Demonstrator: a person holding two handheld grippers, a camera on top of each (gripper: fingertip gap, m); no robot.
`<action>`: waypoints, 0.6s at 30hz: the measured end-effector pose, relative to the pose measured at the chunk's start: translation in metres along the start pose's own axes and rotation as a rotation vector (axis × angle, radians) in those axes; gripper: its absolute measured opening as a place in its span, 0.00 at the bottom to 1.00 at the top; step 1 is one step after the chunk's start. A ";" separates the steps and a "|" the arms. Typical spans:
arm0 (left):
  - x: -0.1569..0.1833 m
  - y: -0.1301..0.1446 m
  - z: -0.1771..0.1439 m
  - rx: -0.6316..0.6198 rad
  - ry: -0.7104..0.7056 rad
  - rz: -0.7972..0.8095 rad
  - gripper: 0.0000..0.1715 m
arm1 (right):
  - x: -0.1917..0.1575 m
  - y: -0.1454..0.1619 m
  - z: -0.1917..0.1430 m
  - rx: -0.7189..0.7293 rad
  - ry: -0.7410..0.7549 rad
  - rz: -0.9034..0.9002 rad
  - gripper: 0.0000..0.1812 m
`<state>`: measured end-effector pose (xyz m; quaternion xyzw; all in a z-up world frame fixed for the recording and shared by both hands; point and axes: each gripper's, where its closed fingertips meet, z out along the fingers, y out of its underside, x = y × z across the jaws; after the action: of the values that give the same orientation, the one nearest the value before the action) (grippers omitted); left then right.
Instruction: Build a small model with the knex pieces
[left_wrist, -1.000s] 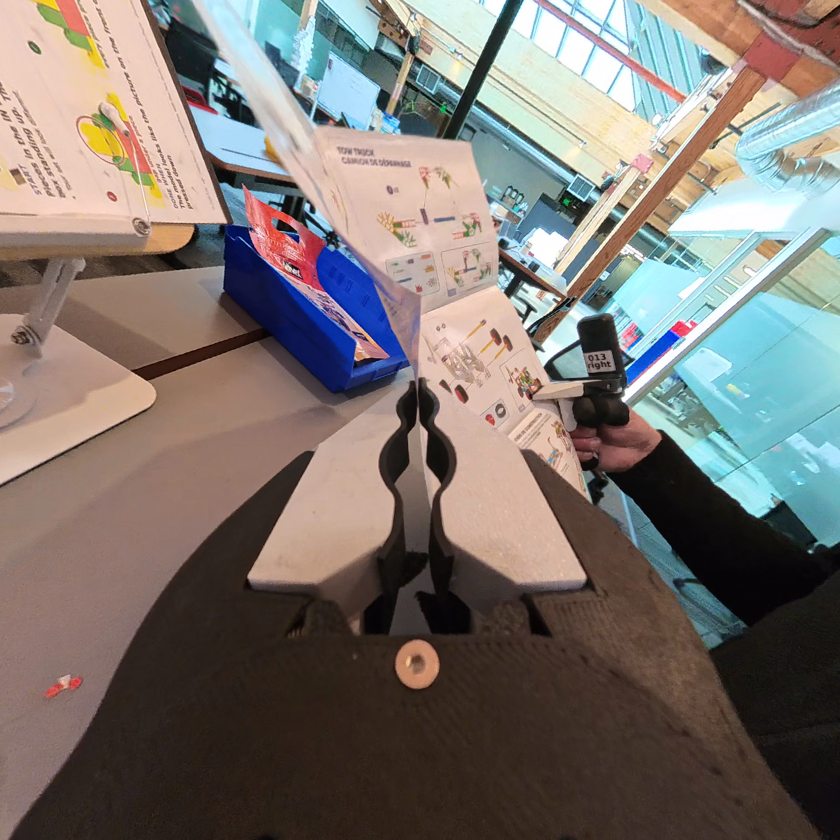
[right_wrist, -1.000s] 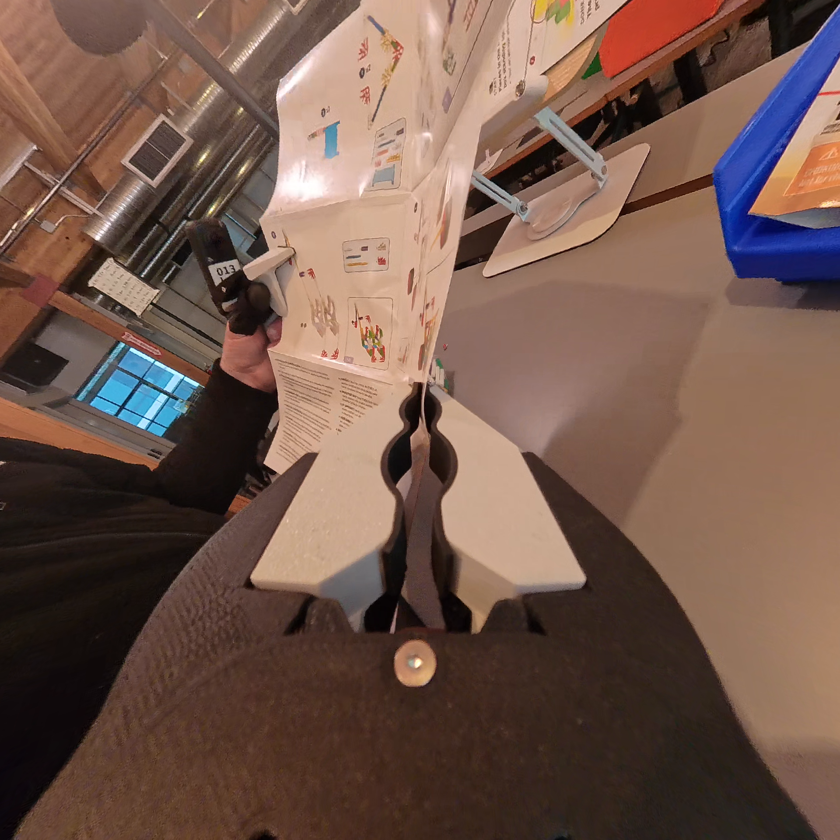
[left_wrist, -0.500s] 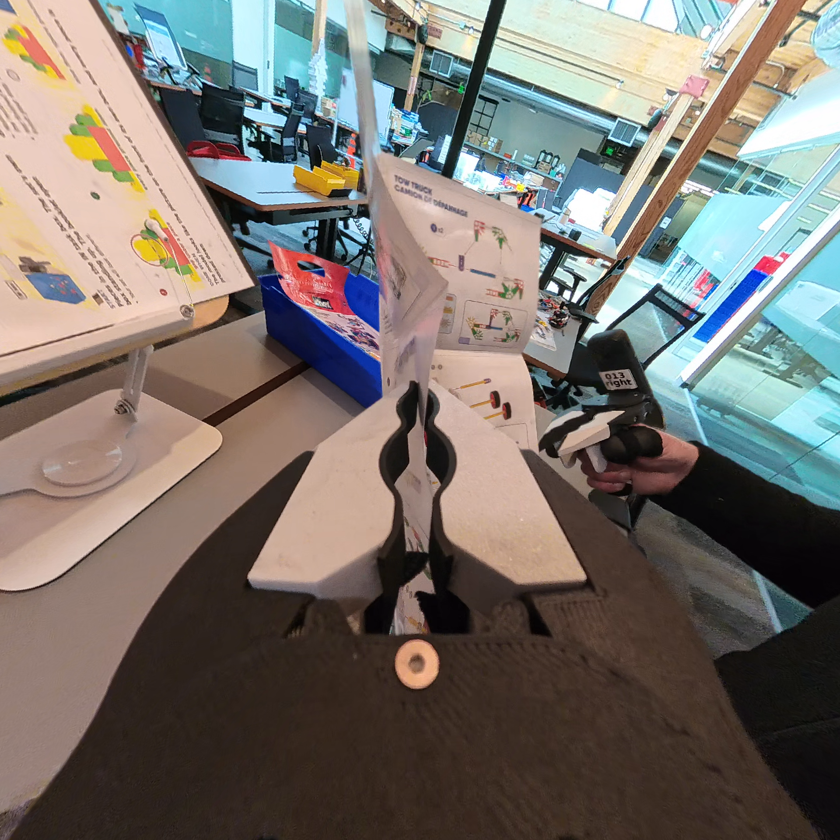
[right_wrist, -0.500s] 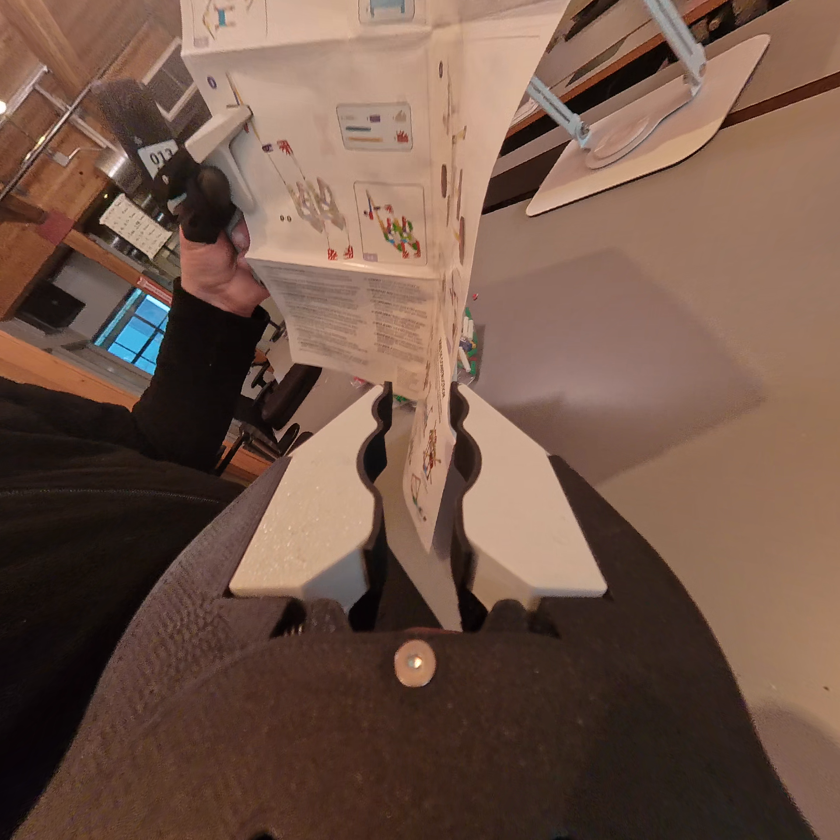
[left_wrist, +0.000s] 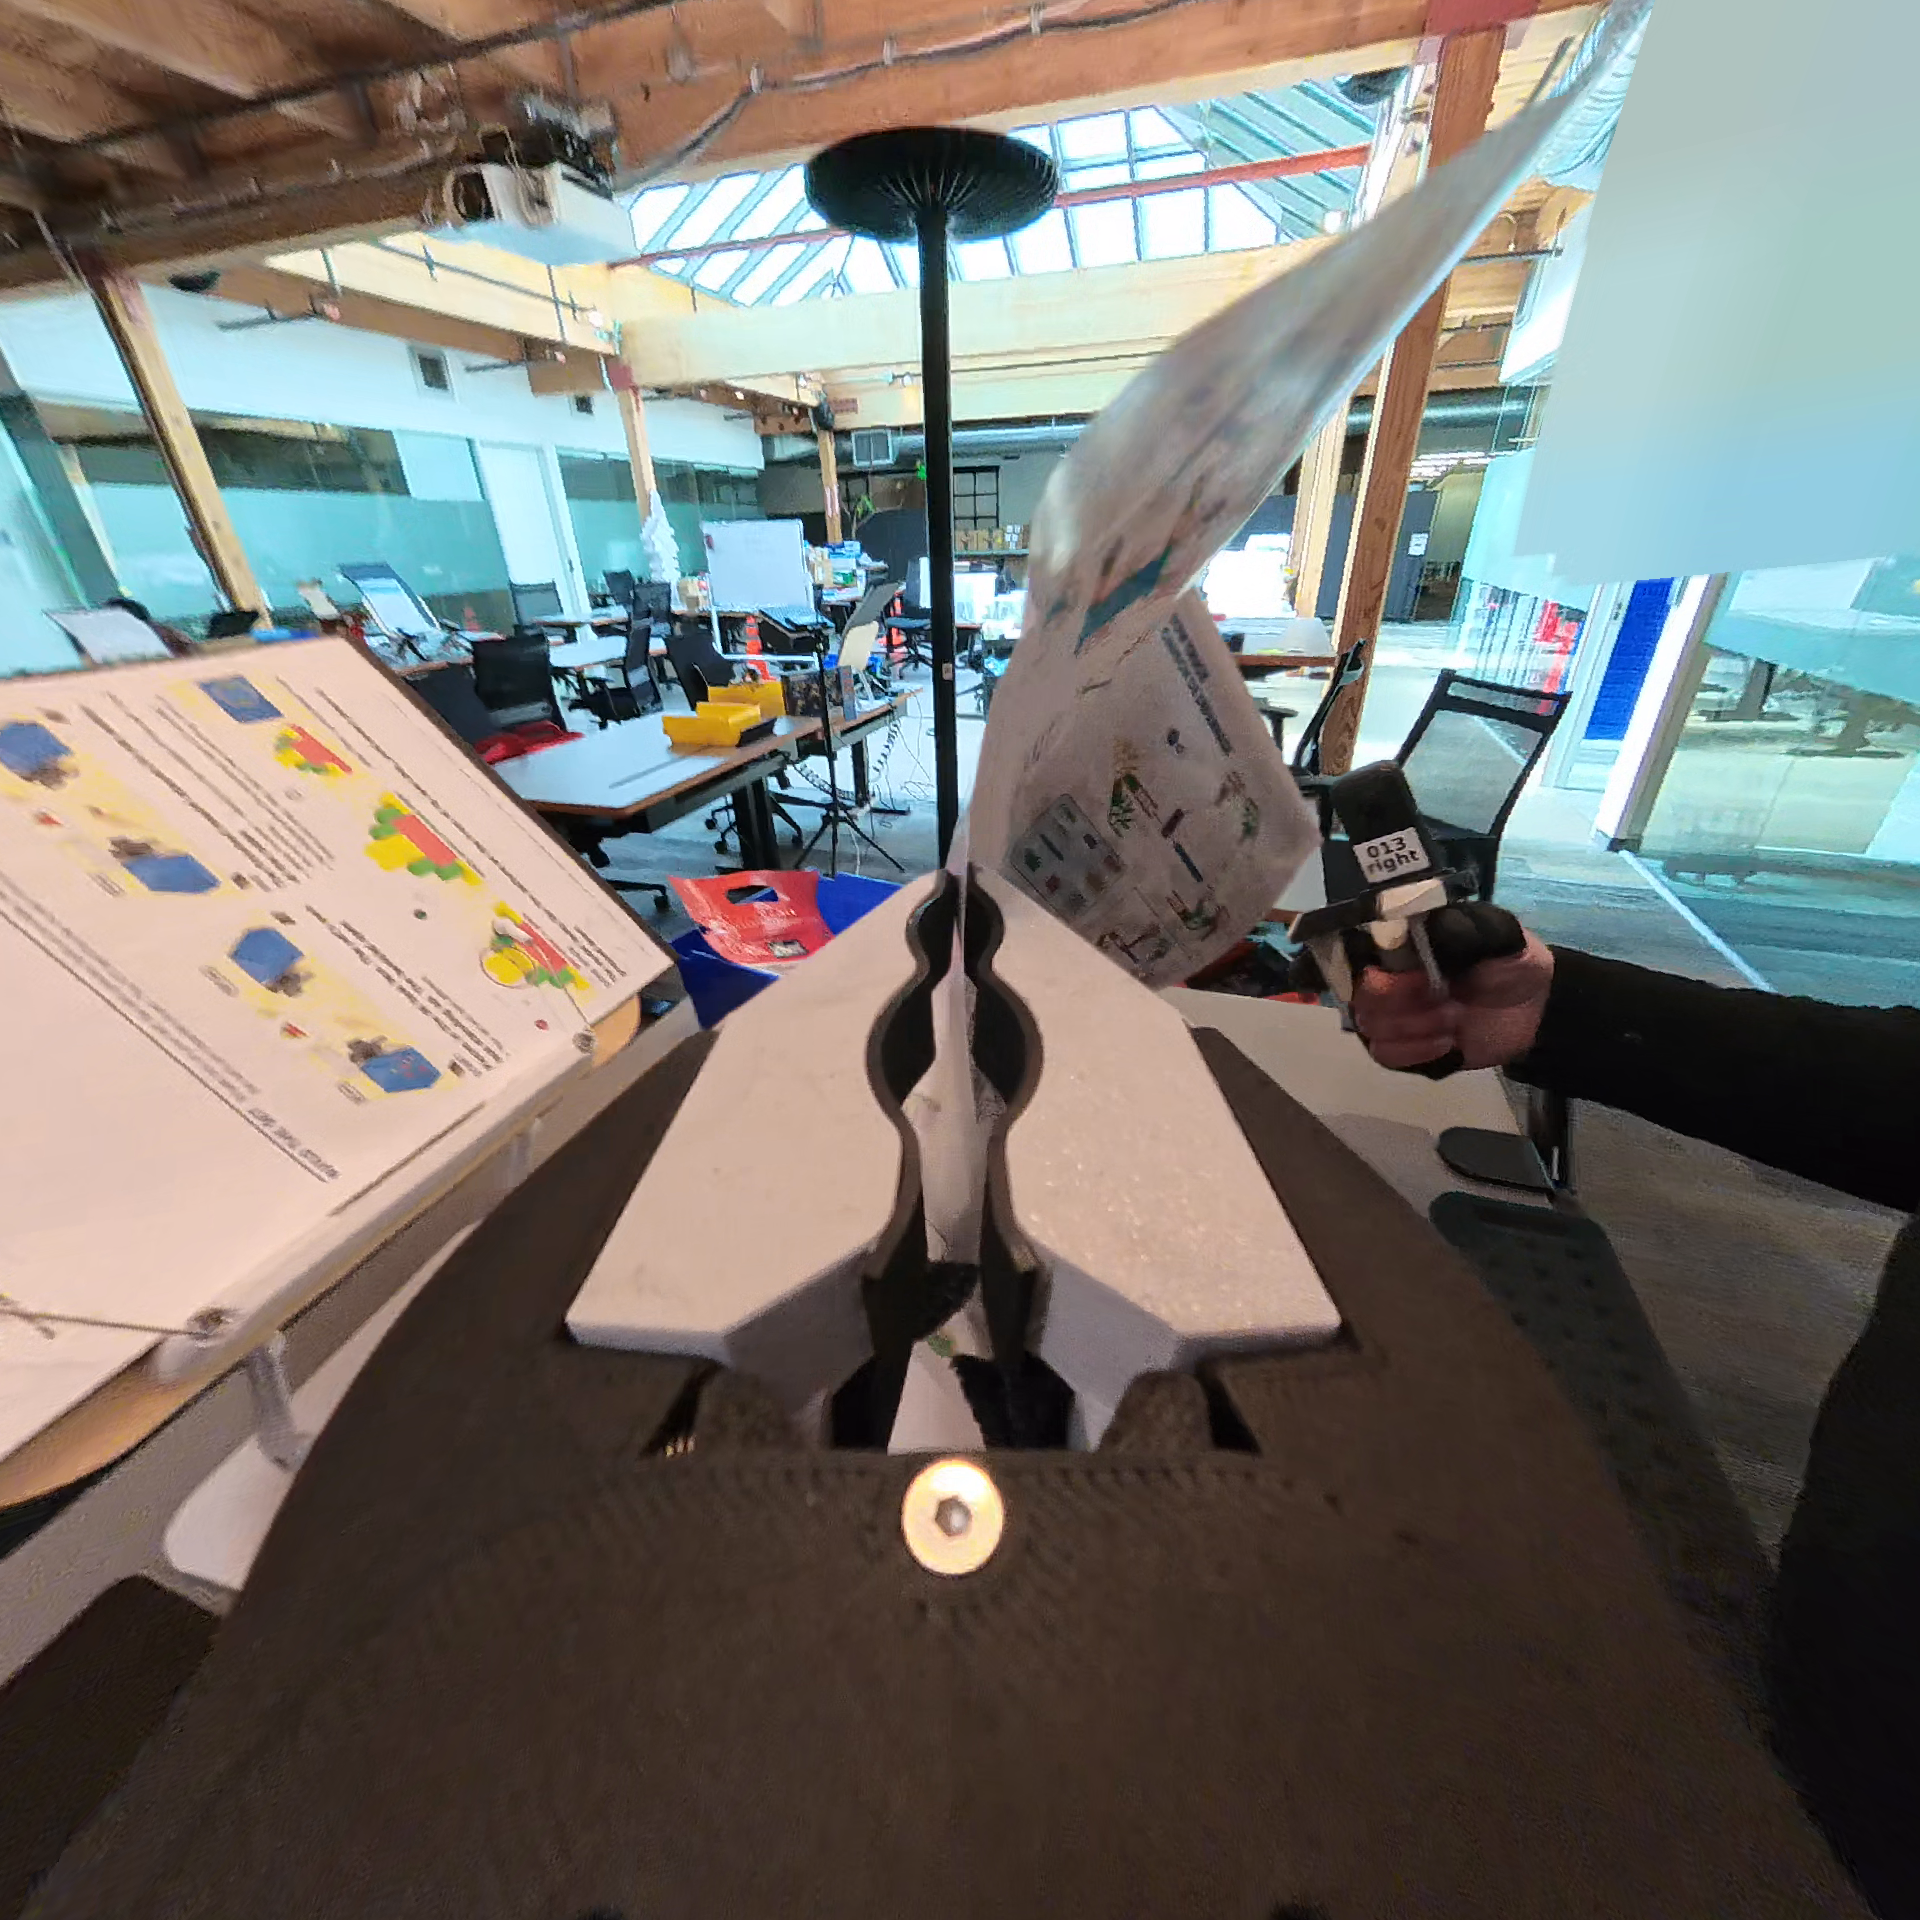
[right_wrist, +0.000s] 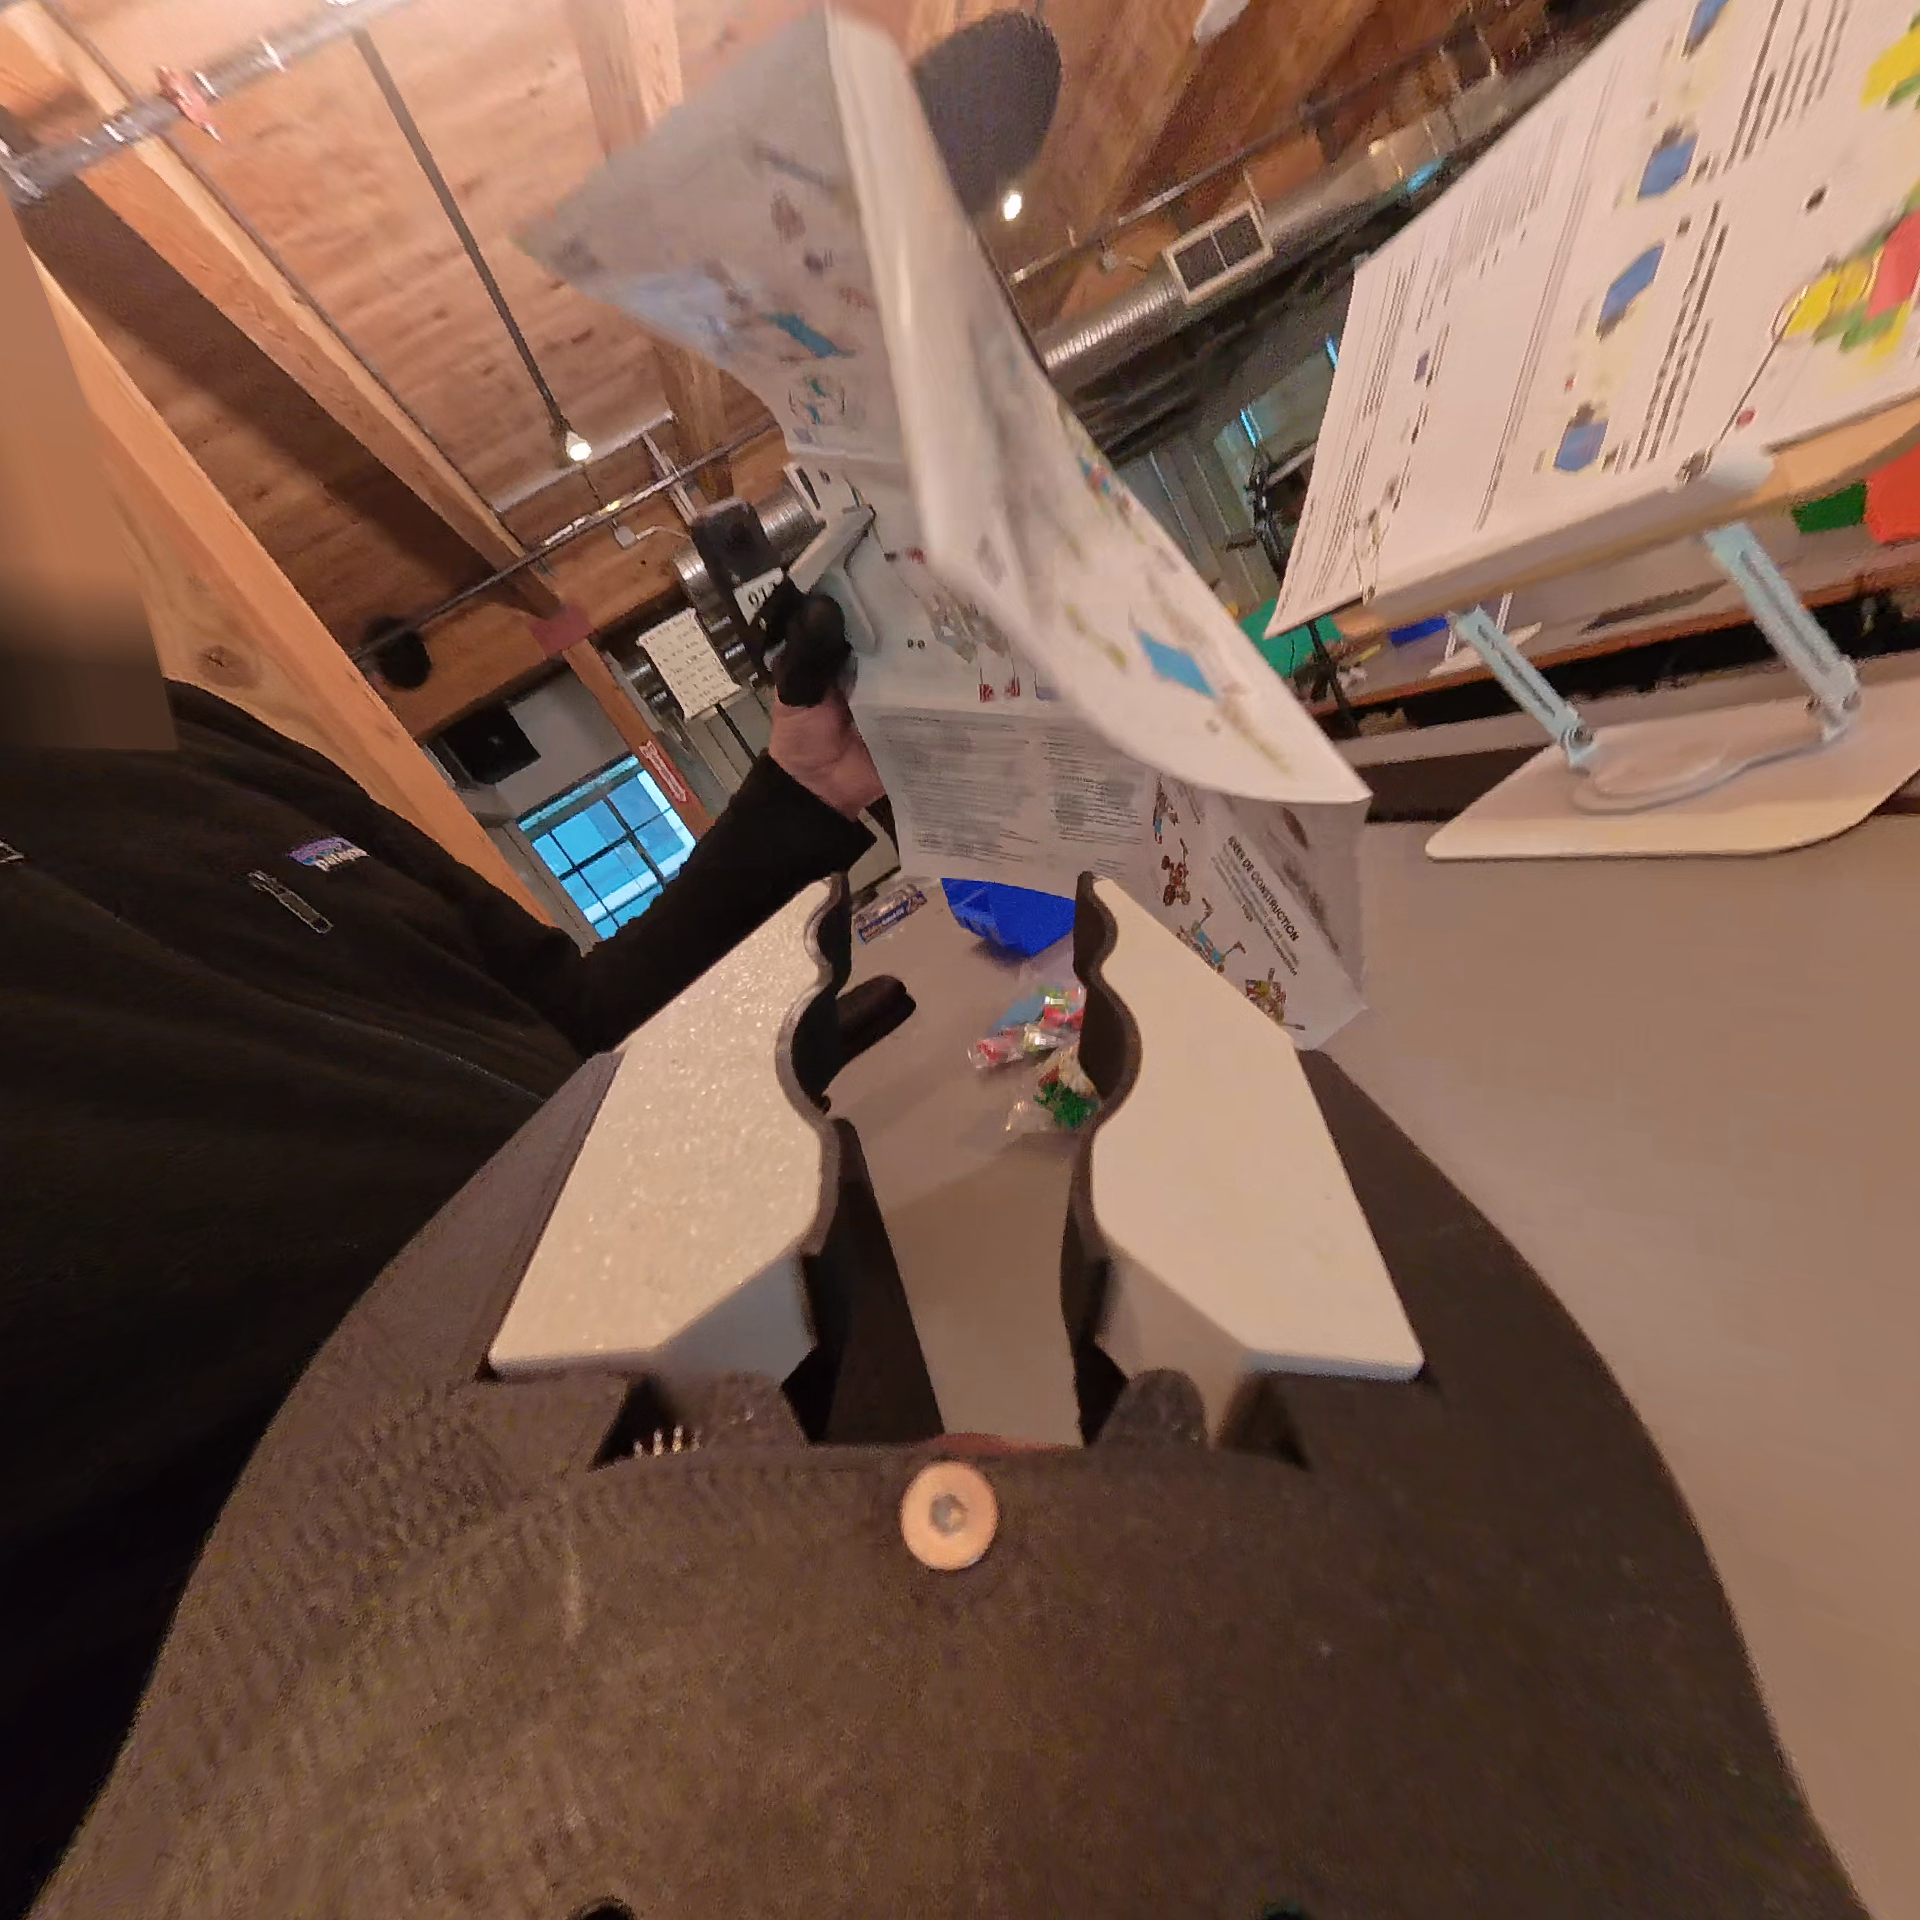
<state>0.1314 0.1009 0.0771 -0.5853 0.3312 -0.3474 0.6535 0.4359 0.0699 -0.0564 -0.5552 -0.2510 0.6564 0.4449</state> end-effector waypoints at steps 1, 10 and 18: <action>0.000 -0.006 -0.005 0.010 -0.001 0.029 0.00 | -0.002 -0.009 -0.003 0.023 -0.002 -0.024 0.22; 0.015 -0.058 -0.021 -0.010 0.128 0.272 0.00 | -0.019 -0.059 0.025 -0.044 0.018 -0.300 0.23; 0.004 -0.103 -0.031 0.190 0.312 0.181 0.00 | -0.055 -0.050 0.126 -0.157 -0.135 -0.507 0.31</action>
<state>0.1003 0.0736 0.1766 -0.4281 0.4454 -0.4035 0.6749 0.3301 0.0671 0.0450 -0.4623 -0.4610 0.5383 0.5329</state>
